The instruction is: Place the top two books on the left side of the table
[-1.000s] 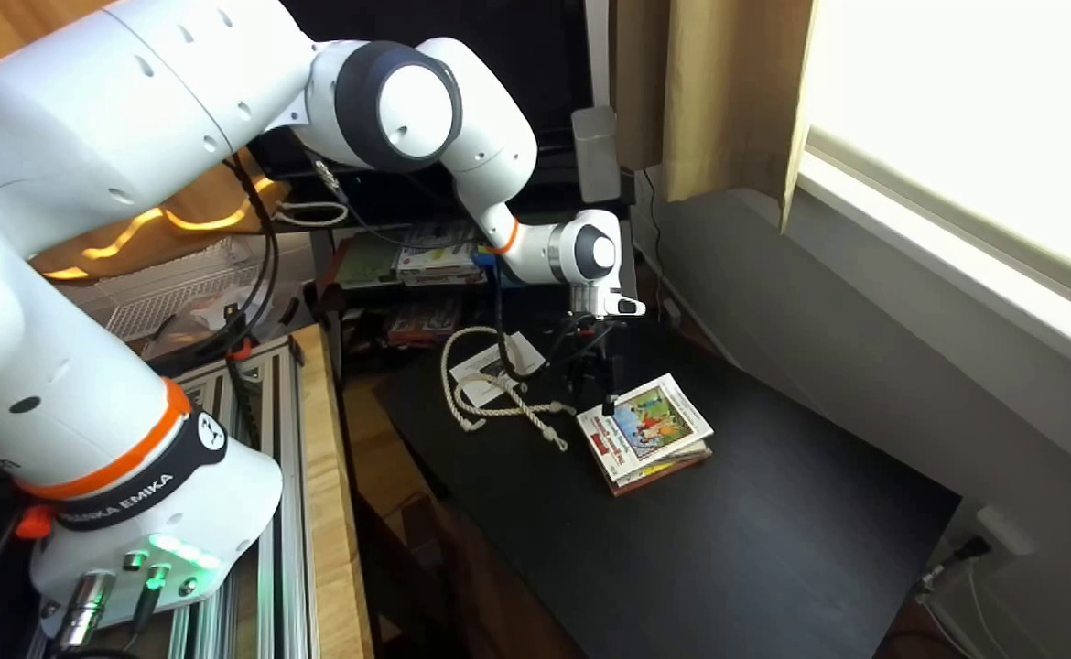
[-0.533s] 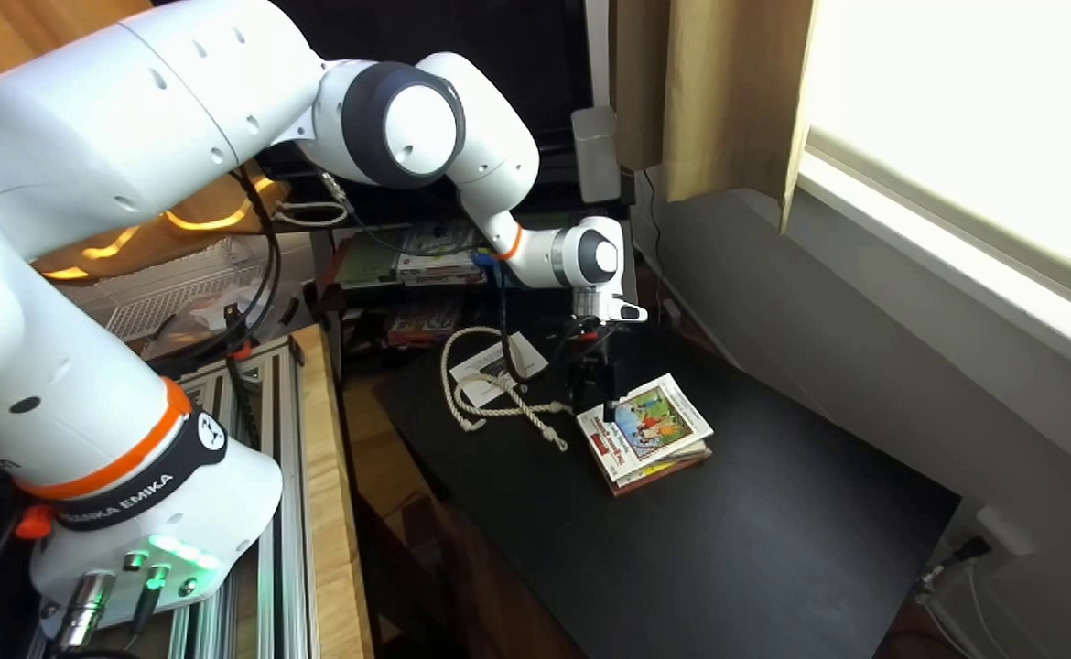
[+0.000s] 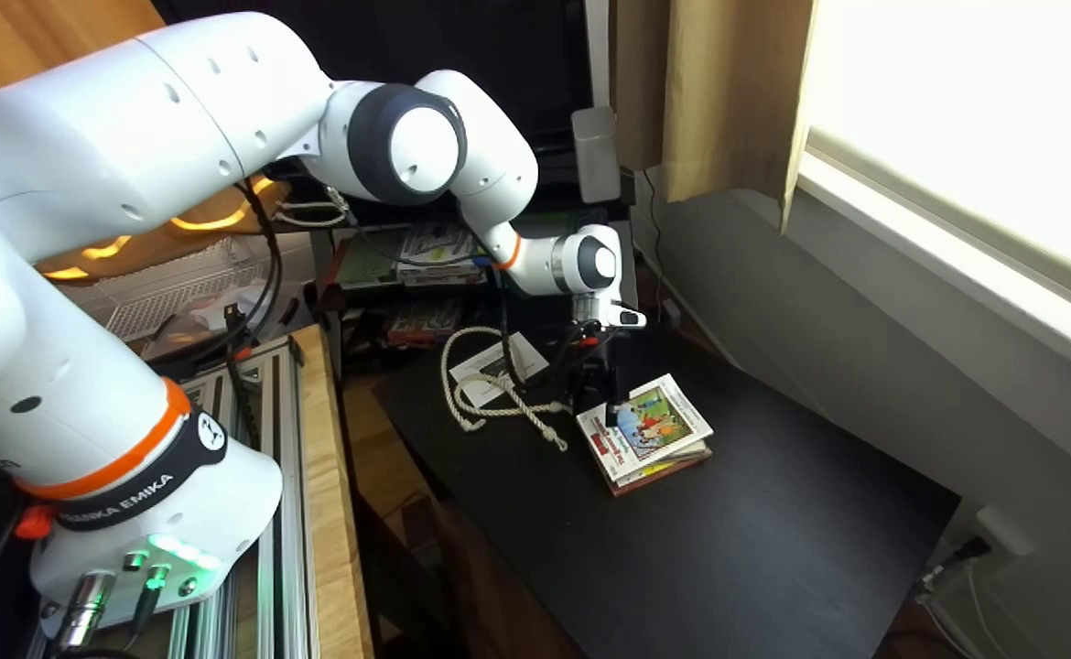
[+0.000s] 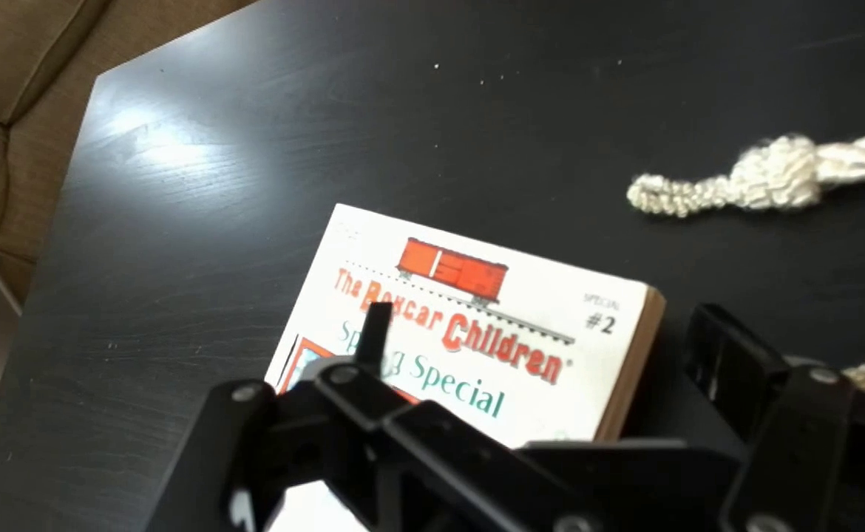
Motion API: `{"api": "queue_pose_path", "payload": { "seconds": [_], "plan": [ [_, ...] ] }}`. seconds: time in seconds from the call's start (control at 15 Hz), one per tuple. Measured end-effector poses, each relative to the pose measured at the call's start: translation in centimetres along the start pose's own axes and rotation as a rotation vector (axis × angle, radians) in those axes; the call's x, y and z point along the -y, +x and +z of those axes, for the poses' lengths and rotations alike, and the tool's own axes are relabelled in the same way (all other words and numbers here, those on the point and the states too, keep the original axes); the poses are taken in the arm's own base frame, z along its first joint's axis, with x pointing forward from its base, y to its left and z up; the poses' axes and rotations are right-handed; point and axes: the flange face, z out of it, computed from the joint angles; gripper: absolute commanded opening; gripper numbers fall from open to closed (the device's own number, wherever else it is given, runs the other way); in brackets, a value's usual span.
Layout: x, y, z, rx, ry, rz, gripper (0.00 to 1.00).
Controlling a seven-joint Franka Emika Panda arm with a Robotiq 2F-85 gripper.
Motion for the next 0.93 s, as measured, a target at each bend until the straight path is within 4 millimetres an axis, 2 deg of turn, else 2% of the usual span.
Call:
{"api": "queue_pose_path", "payload": {
  "seconds": [0.33, 0.93],
  "plan": [
    [0.3, -0.6, -0.4, 0.018, -0.076, -0.021, 1.00],
    [0.1, -0.5, -1.1, 0.016, -0.078, -0.011, 1.00]
  ]
}}
